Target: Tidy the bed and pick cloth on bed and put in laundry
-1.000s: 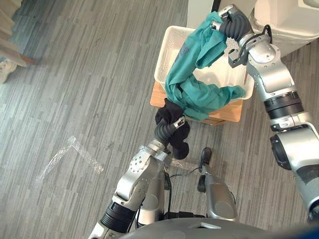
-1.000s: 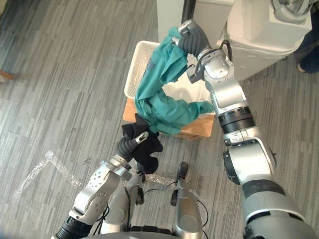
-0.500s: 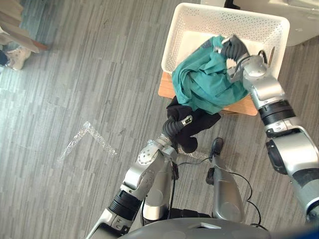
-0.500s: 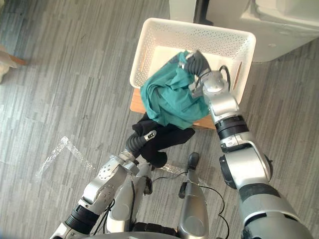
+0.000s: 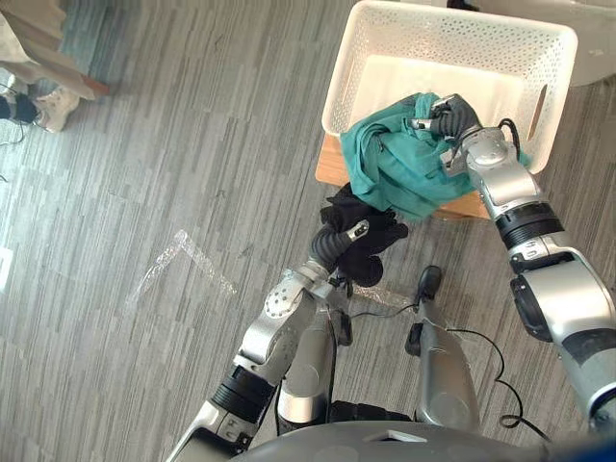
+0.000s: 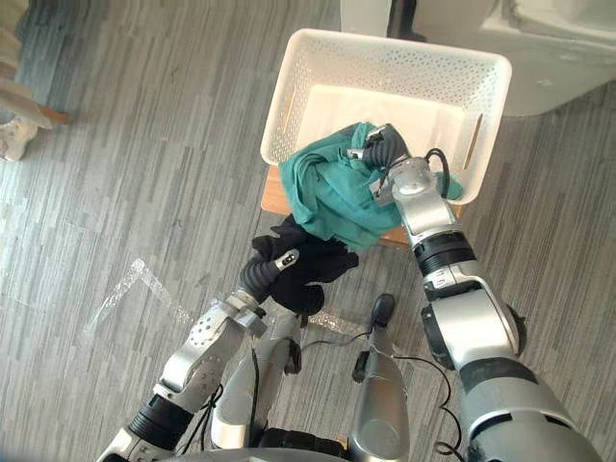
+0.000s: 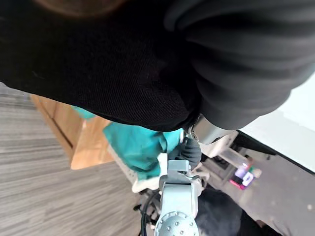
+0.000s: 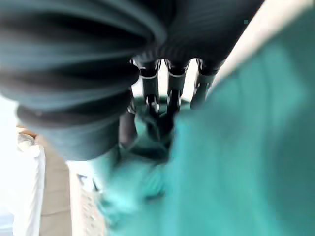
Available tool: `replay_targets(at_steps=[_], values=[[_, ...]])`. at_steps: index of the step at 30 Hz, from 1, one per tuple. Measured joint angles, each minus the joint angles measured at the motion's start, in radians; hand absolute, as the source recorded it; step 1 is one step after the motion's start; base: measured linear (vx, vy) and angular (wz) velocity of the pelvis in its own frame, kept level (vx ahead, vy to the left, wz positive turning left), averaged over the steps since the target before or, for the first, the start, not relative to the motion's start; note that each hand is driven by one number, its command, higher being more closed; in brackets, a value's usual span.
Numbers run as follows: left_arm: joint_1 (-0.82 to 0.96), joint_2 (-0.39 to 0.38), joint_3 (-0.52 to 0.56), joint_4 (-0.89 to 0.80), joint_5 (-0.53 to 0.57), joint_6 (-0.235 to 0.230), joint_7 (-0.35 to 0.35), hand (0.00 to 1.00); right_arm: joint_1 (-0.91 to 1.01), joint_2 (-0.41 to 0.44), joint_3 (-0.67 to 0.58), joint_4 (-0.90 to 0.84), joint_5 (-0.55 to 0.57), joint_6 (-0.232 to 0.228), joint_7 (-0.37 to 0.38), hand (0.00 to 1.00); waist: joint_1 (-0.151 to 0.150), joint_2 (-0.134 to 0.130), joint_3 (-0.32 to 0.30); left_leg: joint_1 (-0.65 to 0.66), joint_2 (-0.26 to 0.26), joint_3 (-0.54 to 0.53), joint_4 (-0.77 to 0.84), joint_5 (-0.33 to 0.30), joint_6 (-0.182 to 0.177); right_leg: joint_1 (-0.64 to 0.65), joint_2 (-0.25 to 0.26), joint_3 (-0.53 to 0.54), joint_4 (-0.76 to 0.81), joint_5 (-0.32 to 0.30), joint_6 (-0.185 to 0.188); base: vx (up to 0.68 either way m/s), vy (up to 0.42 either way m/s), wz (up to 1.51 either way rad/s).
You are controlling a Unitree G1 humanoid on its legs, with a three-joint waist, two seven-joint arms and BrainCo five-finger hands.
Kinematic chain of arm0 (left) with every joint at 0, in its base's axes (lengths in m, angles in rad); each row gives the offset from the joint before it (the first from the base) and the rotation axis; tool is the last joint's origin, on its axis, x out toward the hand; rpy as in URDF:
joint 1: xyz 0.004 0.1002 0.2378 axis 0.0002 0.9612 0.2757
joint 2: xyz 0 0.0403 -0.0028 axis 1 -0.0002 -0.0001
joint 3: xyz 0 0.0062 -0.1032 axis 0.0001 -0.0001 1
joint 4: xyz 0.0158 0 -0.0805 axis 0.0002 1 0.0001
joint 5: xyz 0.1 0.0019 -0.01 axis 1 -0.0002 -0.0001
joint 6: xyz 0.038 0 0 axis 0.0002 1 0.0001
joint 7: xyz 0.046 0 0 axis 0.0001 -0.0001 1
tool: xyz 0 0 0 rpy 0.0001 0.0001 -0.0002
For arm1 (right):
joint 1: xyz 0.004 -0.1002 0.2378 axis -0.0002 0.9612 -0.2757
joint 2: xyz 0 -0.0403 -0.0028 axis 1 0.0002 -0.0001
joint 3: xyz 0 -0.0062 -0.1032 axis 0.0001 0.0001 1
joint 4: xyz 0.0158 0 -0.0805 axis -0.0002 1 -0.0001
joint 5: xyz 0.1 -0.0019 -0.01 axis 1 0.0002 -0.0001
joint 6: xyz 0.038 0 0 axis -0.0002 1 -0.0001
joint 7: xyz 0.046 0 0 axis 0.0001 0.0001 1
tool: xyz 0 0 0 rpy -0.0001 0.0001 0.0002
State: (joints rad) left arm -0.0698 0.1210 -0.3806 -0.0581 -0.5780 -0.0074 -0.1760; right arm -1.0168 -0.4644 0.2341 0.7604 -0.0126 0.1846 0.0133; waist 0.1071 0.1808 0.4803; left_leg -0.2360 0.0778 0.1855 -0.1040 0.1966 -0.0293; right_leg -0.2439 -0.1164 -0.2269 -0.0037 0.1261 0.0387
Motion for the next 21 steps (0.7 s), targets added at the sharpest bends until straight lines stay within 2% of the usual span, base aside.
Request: replay_targets(at_steps=[2, 5, 7, 9, 10, 12, 13, 14, 19, 21], values=[[0.024, 0.008, 0.001, -0.029, 0.000, -0.001, -0.009, 1.00, -0.001, -0.013, 0.000, -0.001, -0.030, -0.004, -0.002, 0.00, -0.004, -0.003, -0.001, 0.015, 0.002, 0.003, 0.000, -0.002, -0.002, 0.017, 0.003, 0.001, -0.009, 0.002, 0.000, 0.00, -0.015, -0.05], [0.079, 0.015, 0.017, -0.094, -0.001, -0.006, -0.015, 1.00, -0.001, -0.028, -0.014, -0.065, -0.068, -0.006, -0.003, 0.00, -0.006, -0.023, 0.000, 0.043, 0.012, 0.030, 0.000, -0.013, -0.011, 0.042, 0.010, 0.021, -0.035, 0.014, 0.002, 0.00, -0.038, -0.23], [0.104, 0.020, 0.022, -0.112, -0.001, -0.006, -0.015, 1.00, -0.001, -0.031, -0.033, -0.102, -0.069, -0.007, 0.001, 0.00, -0.019, -0.036, -0.002, 0.065, 0.017, 0.038, -0.001, -0.015, -0.011, 0.064, 0.015, 0.022, -0.045, 0.015, 0.003, 0.01, -0.045, -0.18], [0.146, 0.030, 0.028, -0.139, -0.001, -0.006, -0.015, 1.00, 0.008, -0.031, -0.042, -0.163, -0.069, -0.008, 0.006, 0.00, -0.034, -0.075, -0.011, 0.096, 0.026, 0.055, -0.001, -0.023, -0.018, 0.093, 0.025, 0.034, -0.060, 0.018, 0.004, 0.02, -0.052, -0.20], [0.154, 0.034, 0.028, -0.144, -0.001, -0.006, -0.015, 1.00, 0.016, -0.031, -0.048, -0.182, -0.070, -0.009, 0.008, 0.00, -0.036, -0.086, -0.016, 0.101, 0.028, 0.057, -0.001, -0.025, -0.020, 0.097, 0.027, 0.037, -0.062, 0.018, 0.003, 0.04, -0.057, -0.17], [0.180, 0.048, 0.027, -0.149, -0.001, -0.005, -0.015, 1.00, 0.066, -0.031, -0.079, -0.224, -0.072, -0.017, 0.020, 0.00, -0.038, -0.127, -0.043, 0.131, 0.034, 0.073, -0.001, -0.039, -0.027, 0.122, 0.034, 0.052, -0.072, 0.018, 0.003, 0.04, -0.045, -0.19], [0.188, 0.049, 0.027, -0.149, -0.001, -0.005, -0.015, 1.00, 0.080, -0.031, -0.085, -0.231, -0.072, -0.018, 0.023, 0.00, -0.038, -0.135, -0.052, 0.136, 0.035, 0.076, -0.001, -0.043, -0.027, 0.127, 0.035, 0.054, -0.075, 0.017, 0.004, 0.02, -0.016, -0.14], [0.259, 0.051, 0.026, -0.197, -0.039, -0.005, -0.015, 1.00, 0.190, -0.031, -0.147, -0.236, -0.067, -0.039, 0.021, 0.00, -0.061, -0.182, -0.178, 0.168, 0.029, 0.080, -0.001, -0.061, -0.023, 0.165, 0.029, 0.064, -0.088, 0.015, 0.007, 0.01, -0.008, -0.04], [0.260, 0.051, 0.027, -0.197, -0.039, -0.005, -0.014, 1.00, 0.191, -0.031, -0.149, -0.235, -0.066, -0.040, 0.022, 0.00, -0.062, -0.183, -0.178, 0.169, 0.029, 0.080, -0.001, -0.061, -0.024, 0.166, 0.029, 0.063, -0.088, 0.015, 0.007, 0.00, 0.000, 0.00], [0.259, 0.051, 0.029, -0.194, -0.045, -0.005, -0.003, 1.00, 0.193, -0.031, -0.160, -0.224, -0.041, -0.060, 0.027, 0.00, -0.061, -0.183, -0.178, 0.175, 0.028, 0.081, -0.001, -0.061, -0.023, 0.168, 0.027, 0.063, -0.081, 0.014, 0.009, 0.00, 0.000, 0.00]])
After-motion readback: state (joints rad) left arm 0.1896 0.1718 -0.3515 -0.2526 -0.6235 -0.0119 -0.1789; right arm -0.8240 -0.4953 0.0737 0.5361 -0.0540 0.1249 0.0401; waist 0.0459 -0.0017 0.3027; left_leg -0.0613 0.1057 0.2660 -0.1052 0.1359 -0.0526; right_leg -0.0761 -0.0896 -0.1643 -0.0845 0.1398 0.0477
